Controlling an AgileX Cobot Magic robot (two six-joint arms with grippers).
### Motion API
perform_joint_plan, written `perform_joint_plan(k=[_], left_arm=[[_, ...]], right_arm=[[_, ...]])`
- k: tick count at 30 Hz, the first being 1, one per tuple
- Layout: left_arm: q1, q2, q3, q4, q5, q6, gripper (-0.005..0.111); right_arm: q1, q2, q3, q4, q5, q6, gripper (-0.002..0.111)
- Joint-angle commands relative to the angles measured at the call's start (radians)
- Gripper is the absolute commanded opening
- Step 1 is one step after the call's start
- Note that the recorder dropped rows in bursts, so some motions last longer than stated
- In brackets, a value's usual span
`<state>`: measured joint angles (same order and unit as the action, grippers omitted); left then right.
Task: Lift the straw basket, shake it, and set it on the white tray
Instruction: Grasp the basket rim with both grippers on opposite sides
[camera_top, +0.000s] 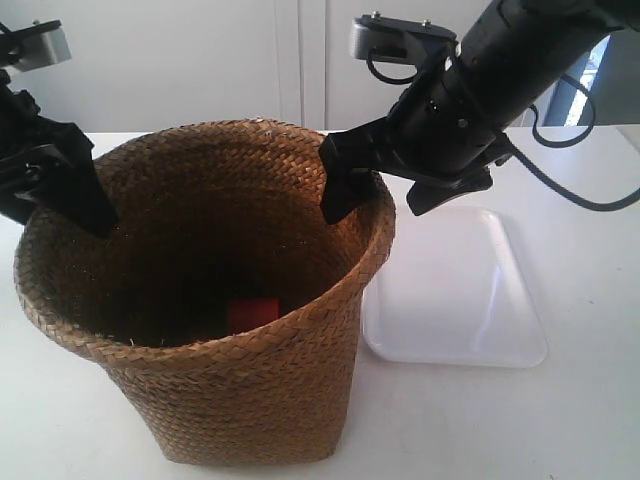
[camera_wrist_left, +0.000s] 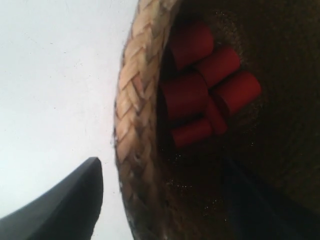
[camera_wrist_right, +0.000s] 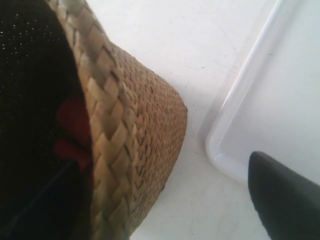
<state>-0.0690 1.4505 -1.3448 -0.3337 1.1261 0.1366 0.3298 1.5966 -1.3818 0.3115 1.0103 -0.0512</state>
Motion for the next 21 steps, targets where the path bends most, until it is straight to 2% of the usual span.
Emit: perform_joint_plan(k=[1,21], left_arm=[[-0.002,0.009,0.008,-0.022,0.012,0.003,0.070],[-0.002,0.076,0.008,-0.078,0.025,0.047,0.070]], right_arm=[[0.000,0.001,-0.003,-0.008,-0.011,0.004,0.084],[0.000,0.001,-0.001,-0.014,-0.014,0.010,0.084]])
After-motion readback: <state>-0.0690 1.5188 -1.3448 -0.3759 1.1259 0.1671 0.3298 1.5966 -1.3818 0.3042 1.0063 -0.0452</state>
